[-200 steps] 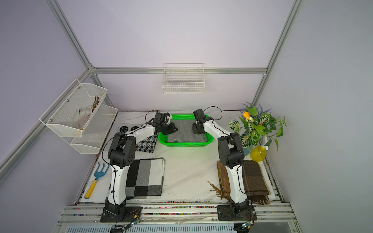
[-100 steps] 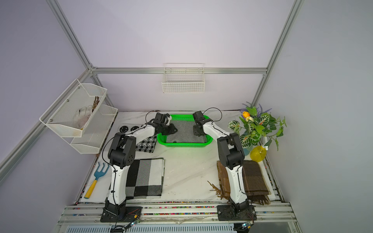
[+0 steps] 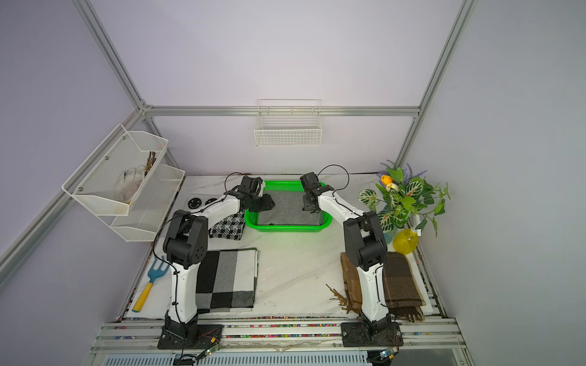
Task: Put the folded scarf in the basket
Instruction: Place the scarf in the basket, then move the scarf to the center of the board.
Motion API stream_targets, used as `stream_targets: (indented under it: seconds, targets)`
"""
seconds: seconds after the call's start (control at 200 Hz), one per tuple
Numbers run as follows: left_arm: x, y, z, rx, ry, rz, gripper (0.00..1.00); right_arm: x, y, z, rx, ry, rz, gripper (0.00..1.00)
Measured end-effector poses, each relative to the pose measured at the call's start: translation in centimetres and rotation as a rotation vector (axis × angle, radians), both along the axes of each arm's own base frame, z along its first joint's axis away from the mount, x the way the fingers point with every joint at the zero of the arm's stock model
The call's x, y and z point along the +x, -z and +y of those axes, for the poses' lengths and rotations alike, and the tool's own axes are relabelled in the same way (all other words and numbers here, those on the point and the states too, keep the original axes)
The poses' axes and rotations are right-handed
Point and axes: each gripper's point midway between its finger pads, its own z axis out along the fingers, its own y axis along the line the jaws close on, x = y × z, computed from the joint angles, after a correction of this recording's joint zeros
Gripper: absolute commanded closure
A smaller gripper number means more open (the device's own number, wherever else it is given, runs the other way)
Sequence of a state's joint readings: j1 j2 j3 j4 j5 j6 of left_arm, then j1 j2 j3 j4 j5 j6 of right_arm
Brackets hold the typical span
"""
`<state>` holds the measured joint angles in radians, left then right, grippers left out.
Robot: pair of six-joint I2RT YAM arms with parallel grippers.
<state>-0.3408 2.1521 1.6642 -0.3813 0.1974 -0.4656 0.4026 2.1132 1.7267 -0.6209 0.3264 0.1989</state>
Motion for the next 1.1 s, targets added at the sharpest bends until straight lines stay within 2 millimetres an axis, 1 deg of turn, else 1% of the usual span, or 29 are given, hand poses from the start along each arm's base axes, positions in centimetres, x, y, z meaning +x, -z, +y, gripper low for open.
stream_targets:
  seconds: [0.21,0.29,0.38,0.455,0.54,0.595,0.7,0.79,0.86,0.94,1.01,1.1]
  targets:
    - [-0.1,-1.9,1.0,0.045,-0.022,-0.035,0.49,-0.1,-0.1,-0.6,-0.043,0.014,-0.007,0.47]
    - [-0.1,-3.2,1.2,0.049,-0.026,-0.058,0.49,-0.2,-0.3,-0.5,-0.050,0.013,-0.007,0.47]
    - [-0.4,-5.1,1.4,0.043,-0.030,-0.092,0.49,-0.6,-1.1,-0.3,-0.051,0.005,-0.011,0.46]
    - [-1.2,-6.9,1.5,0.036,-0.030,-0.122,0.49,-1.0,-2.6,0.4,-0.035,-0.012,-0.032,0.46]
    - [-2.4,-8.7,1.3,0.025,-0.020,-0.148,0.49,-1.7,-5.2,1.6,-0.005,-0.040,-0.073,0.46]
    - [-3.2,-10.1,0.8,0.011,-0.006,-0.172,0.49,-2.3,-7.0,2.4,0.019,-0.062,-0.100,0.46]
    - [-4.7,-11.9,-0.1,-0.017,0.026,-0.202,0.49,-3.8,-9.7,3.7,0.072,-0.107,-0.135,0.45]
    - [-5.8,-12.9,-0.5,-0.027,0.043,-0.217,0.49,-4.9,-10.7,4.4,0.101,-0.137,-0.140,0.46]
    - [-6.7,-13.5,-0.5,-0.031,0.049,-0.224,0.49,-5.7,-10.6,4.6,0.113,-0.154,-0.127,0.47]
    - [-8.1,-13.6,0.2,-0.025,0.045,-0.223,0.49,-7.0,-10.0,5.0,0.122,-0.176,-0.103,0.47]
    - [-9.6,-13.4,1.3,-0.009,0.029,-0.216,0.49,-9.4,-9.0,5.6,0.139,-0.217,-0.061,0.47]
    - [-11.2,-13.4,3.0,0.010,0.003,-0.209,0.50,-13.3,-8.5,7.3,0.188,-0.302,-0.018,0.46]
